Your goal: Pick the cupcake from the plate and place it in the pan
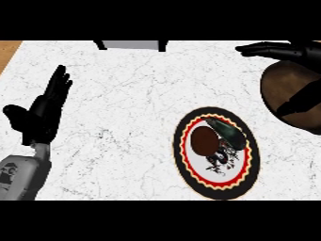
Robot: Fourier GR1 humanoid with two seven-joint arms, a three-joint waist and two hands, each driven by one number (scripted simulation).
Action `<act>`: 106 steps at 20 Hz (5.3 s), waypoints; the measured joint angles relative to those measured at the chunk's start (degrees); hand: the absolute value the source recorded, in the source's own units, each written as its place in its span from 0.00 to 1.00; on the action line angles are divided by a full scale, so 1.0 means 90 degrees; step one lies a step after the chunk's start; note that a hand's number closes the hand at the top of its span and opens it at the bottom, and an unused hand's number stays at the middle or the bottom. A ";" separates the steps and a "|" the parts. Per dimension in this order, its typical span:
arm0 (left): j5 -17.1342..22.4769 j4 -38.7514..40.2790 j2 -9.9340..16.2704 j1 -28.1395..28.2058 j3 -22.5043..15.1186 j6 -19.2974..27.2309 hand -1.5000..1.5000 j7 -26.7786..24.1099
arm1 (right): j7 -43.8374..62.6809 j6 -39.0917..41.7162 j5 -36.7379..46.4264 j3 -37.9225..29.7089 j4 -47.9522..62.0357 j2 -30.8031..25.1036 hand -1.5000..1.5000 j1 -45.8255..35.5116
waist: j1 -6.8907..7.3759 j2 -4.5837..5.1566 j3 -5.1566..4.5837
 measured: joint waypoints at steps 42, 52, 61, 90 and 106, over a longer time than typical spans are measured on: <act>-0.0474 -0.0039 -0.0358 0.0152 0.0619 -0.0446 0.50 0.0102 | 0.0838 0.0243 0.2355 0.1148 -0.0245 0.1811 0.00 0.0121 | -0.0200 -0.0050 -0.0004; -0.0573 -0.0251 -0.0372 0.0208 0.0773 -0.0571 0.50 0.0271 | 0.0756 -0.0052 0.3370 0.1390 -0.0312 0.2018 0.00 0.0393 | -0.0224 -0.0061 -0.0004; -0.0725 -0.0041 -0.0554 0.0106 0.0839 -0.0590 0.50 0.0167 | 0.0842 -0.0163 0.4523 0.1569 -0.0146 0.2388 0.00 0.0460 | -0.0231 -0.0058 -0.0005; -0.0917 -0.0100 -0.0697 0.0112 0.1199 -0.0924 0.50 0.0197 | -0.0288 -0.1081 0.6763 0.1355 0.1194 0.3549 1.00 0.0806 | -0.0222 -0.0072 -0.0006; -0.0880 -0.0354 -0.0572 0.0662 0.1546 -0.0839 0.50 0.0224 | 0.1947 -0.1849 0.6233 -0.0255 -0.1695 0.3113 1.00 0.3878 | -0.0849 -0.0280 -0.0014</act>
